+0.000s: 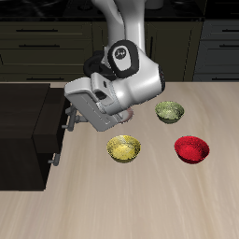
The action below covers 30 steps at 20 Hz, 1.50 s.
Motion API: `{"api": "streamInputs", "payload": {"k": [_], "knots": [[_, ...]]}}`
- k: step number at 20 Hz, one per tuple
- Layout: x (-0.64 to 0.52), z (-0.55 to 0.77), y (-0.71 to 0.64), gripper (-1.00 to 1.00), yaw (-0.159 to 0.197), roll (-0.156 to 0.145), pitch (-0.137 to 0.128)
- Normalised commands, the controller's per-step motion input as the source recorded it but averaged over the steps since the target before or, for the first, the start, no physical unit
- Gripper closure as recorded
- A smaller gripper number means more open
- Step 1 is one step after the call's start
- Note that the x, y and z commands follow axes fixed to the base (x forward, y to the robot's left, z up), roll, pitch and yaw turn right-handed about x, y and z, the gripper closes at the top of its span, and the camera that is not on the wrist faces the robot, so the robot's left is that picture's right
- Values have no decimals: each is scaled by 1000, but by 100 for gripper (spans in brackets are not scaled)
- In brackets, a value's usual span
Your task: Open the top drawer of the wooden cabinet
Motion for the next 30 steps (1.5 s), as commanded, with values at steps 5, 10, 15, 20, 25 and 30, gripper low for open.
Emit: {"api": "streamInputs", "payload": {"k": [5, 10, 15, 20, 25, 30], "knots": [[74, 109, 252, 100, -22, 42, -7], [104, 162, 358, 100, -8, 67, -30], [57, 20, 434, 100, -7, 73, -10], [24, 55, 247, 100, 10, 35, -26], [-5, 92, 338, 100, -22, 31, -7], [-6, 68, 104, 100, -11, 13, -8]]}}
